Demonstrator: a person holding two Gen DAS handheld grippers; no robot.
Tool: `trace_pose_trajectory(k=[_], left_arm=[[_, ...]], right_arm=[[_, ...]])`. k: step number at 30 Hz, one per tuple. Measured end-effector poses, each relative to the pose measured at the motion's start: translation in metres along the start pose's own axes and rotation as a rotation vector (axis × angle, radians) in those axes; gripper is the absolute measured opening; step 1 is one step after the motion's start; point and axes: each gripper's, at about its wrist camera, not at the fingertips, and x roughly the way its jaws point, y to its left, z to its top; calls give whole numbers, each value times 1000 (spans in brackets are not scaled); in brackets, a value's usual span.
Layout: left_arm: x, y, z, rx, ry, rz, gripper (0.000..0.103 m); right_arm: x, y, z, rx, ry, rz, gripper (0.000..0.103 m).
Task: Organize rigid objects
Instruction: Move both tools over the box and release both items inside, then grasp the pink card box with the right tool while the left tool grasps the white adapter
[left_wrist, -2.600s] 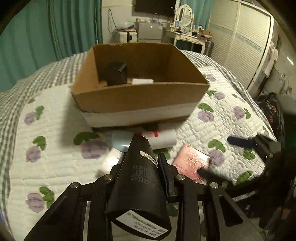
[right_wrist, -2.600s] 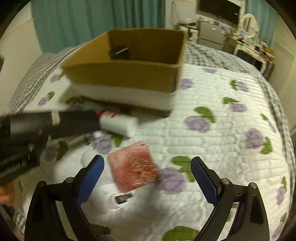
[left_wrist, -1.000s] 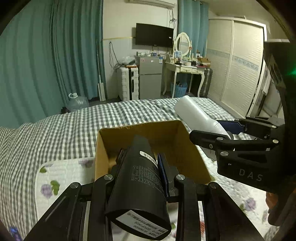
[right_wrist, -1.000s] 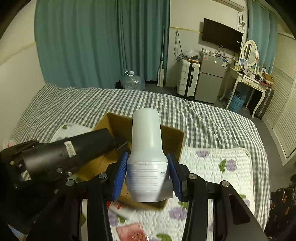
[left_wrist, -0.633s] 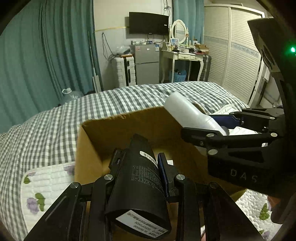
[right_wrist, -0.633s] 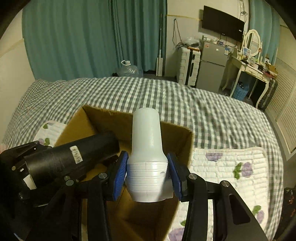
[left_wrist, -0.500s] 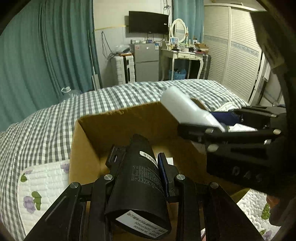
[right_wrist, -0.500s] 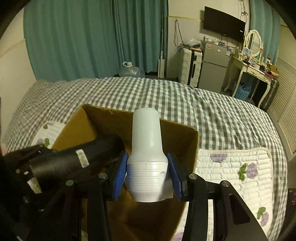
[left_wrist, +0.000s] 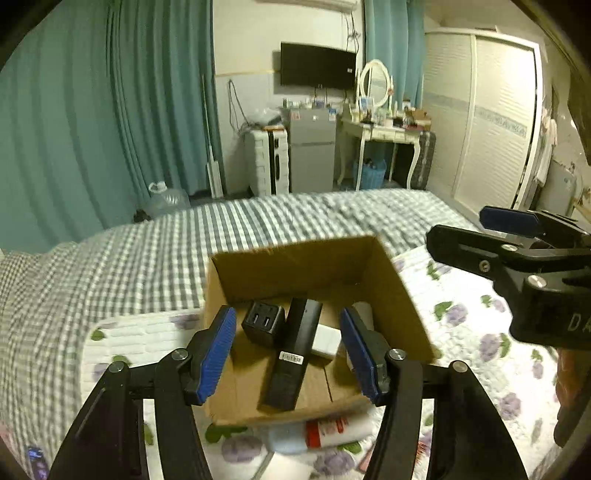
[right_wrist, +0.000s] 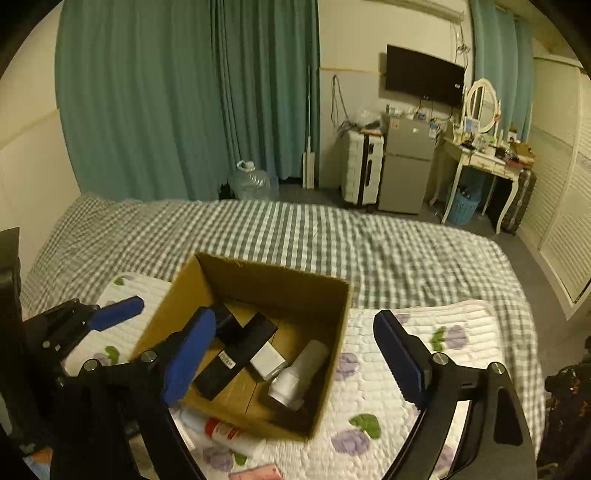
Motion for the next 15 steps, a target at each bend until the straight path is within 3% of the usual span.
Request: trace_pose_trajectory(k=[9, 15], left_arm=[[-78, 13, -9, -44, -67, 32, 68], [-88, 24, -42, -76, -55, 80, 68]], right_arm=[[-85, 14, -17, -10, -67, -22, 102], [-94, 28, -46, -14, -64, -34, 103]])
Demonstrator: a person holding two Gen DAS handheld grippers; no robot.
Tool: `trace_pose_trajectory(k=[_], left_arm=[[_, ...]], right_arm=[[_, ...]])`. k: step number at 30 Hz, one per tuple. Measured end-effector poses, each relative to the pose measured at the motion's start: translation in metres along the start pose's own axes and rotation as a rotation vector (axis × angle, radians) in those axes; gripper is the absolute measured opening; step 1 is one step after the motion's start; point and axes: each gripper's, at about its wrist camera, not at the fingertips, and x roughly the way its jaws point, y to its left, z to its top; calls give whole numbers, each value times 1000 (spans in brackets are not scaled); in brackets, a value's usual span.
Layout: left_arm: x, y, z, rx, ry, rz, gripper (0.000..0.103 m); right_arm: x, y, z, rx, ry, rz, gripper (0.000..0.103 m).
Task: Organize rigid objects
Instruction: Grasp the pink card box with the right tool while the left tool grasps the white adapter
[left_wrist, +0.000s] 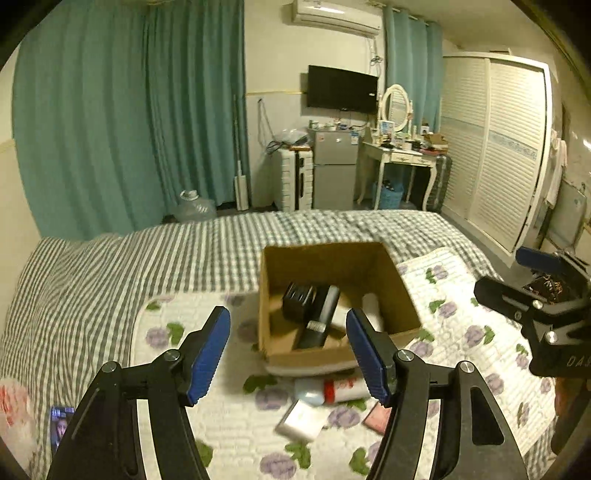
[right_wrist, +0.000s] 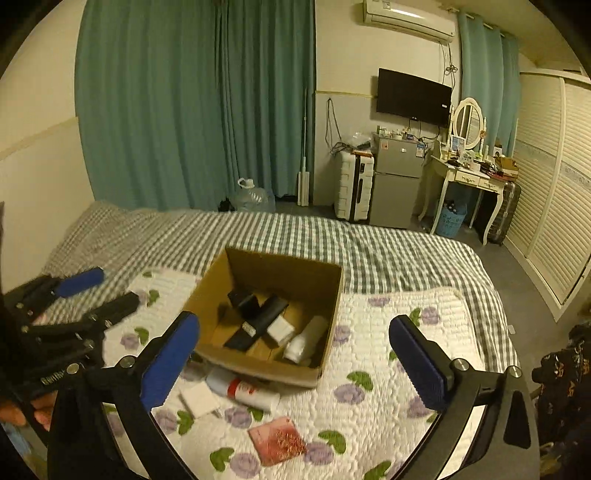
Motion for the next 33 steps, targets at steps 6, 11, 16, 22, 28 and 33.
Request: trace_pose_trajectory(k=[6, 11, 16, 22, 28, 33], left_arm=[[30, 9, -46, -33, 105, 42, 68], [64, 11, -84, -53, 179, 50, 68], [91, 5, -105, -75, 248, 30, 68], [118, -11, -128, 3, 320, 38, 68], [130, -22, -147, 68, 361, 31, 68], [135, -30, -151, 109, 384, 25, 68]], right_arm=[[31, 12, -50, -23, 86, 18, 103], [78, 14, -106, -49, 213, 36, 103], [119, 17, -154, -78, 331, 46, 103], [154, 23, -184, -113, 416, 73, 103], [170, 26, -195, -118, 427, 68, 80], [163, 24, -185, -106, 398, 95, 75]])
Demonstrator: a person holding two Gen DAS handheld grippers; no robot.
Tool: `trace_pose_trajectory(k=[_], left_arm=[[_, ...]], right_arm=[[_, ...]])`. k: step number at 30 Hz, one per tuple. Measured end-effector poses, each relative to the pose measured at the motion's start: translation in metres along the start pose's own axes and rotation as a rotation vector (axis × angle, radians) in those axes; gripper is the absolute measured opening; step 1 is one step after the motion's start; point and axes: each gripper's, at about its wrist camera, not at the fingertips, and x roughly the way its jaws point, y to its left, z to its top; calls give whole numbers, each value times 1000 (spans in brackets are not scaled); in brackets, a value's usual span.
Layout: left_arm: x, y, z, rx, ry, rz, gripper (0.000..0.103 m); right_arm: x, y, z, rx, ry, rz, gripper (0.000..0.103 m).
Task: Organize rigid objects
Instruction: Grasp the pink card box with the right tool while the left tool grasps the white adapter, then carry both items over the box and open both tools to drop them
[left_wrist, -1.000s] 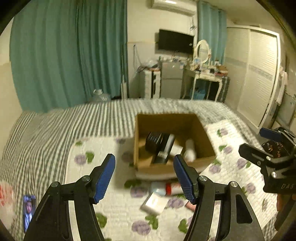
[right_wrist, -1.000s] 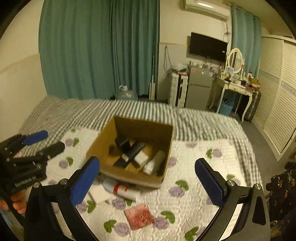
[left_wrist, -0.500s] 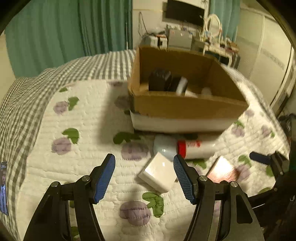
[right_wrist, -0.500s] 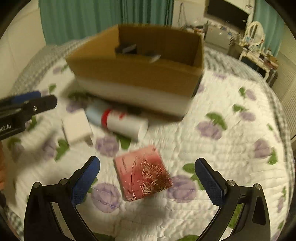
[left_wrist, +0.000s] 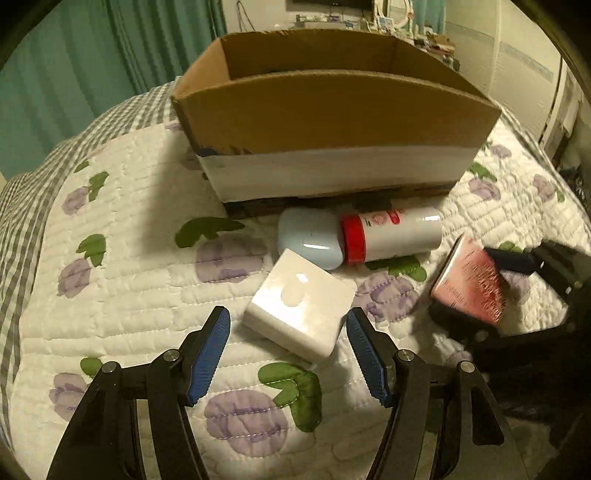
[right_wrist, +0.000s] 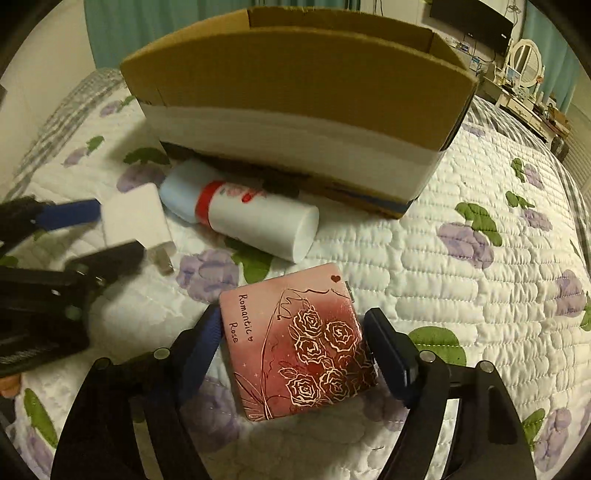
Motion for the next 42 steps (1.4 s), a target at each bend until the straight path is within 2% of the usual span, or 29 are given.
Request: trace_pose_trajectory(k=[1, 4, 8, 10, 15, 18, 25, 33, 38, 42], left_arm=[[3, -3, 0, 15, 5, 10, 68], [14, -8, 0, 58, 21, 33, 68], [11, -10, -1, 68, -17, 8, 66], [4, -12, -2, 82, -42, -4, 59], [-6, -11, -2, 62, -48, -11, 58], [-22, -12, -3, 26, -65, -32, 57], [-78, -3, 11, -31, -179, -84, 56], [-120, 26, 58, -88, -307, -109, 56], [-118, 33, 100, -85, -336, -99, 56], [-101, 34, 127, -82, -340, -100, 56]], right_arm=[[-3, -2, 0, 4, -6, 5, 70], [-11, -8, 3, 32, -20, 22, 70], [-13, -9, 1, 38, -18, 27, 70], [-16, -10, 0, 33, -22, 30, 70], [-37, -19, 0, 55, -50, 33, 70], [-54, -18, 3, 59, -72, 27, 70], [-91, -22, 14, 82, -115, 3, 70], [-145, -22, 71, 101, -235, -19, 70], [-167, -24, 112, 70, -301, -37, 70], [-162, -29, 142, 42, -321, -49, 70]])
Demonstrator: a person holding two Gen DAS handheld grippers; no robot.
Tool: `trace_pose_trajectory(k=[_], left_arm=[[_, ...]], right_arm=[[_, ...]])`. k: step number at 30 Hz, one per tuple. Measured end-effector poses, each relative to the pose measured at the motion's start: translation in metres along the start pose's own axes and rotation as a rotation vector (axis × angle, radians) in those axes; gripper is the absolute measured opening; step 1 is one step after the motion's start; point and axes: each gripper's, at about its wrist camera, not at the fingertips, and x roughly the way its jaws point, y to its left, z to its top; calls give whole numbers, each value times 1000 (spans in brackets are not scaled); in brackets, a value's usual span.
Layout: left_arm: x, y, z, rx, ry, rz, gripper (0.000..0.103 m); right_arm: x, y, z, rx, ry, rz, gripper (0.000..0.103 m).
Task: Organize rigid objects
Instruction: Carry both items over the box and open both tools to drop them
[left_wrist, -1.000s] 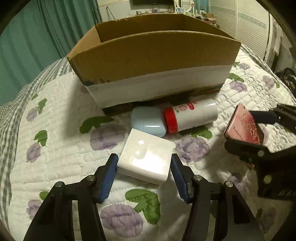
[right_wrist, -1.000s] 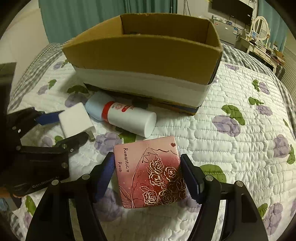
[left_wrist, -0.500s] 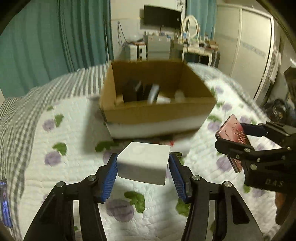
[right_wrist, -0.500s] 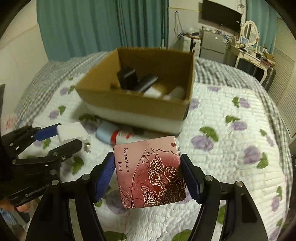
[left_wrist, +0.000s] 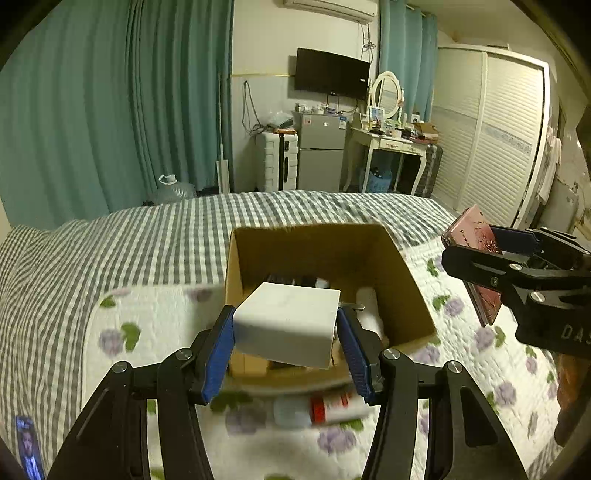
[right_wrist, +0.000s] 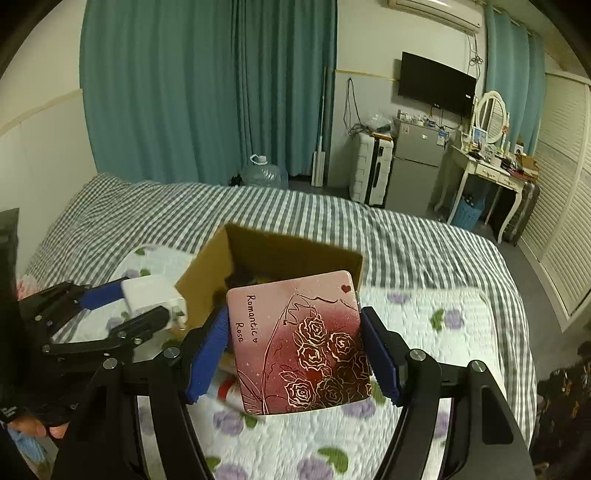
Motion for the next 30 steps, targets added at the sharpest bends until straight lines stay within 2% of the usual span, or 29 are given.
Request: trace_pose_trajectory(k=[7, 13, 18, 20, 23, 30], left_arm=[[57, -2, 18, 71, 3, 5, 56], [98, -5, 14, 104, 28, -8, 56], [114, -7, 6, 103, 44, -33, 56], [116, -5, 3, 95, 60, -43, 58], [104, 0, 5, 67, 35, -47, 60], [51, 9, 20, 16, 18, -23, 66]], right_arm=[[53, -3, 21, -34, -18, -26, 70], [103, -17, 25, 13, 8, -9, 70], [134, -24, 22, 41, 47, 10, 70], [139, -27, 19, 61, 50, 36, 71], [135, -30, 18, 94, 45, 28, 83], [76, -35, 29, 108, -6, -26, 92]])
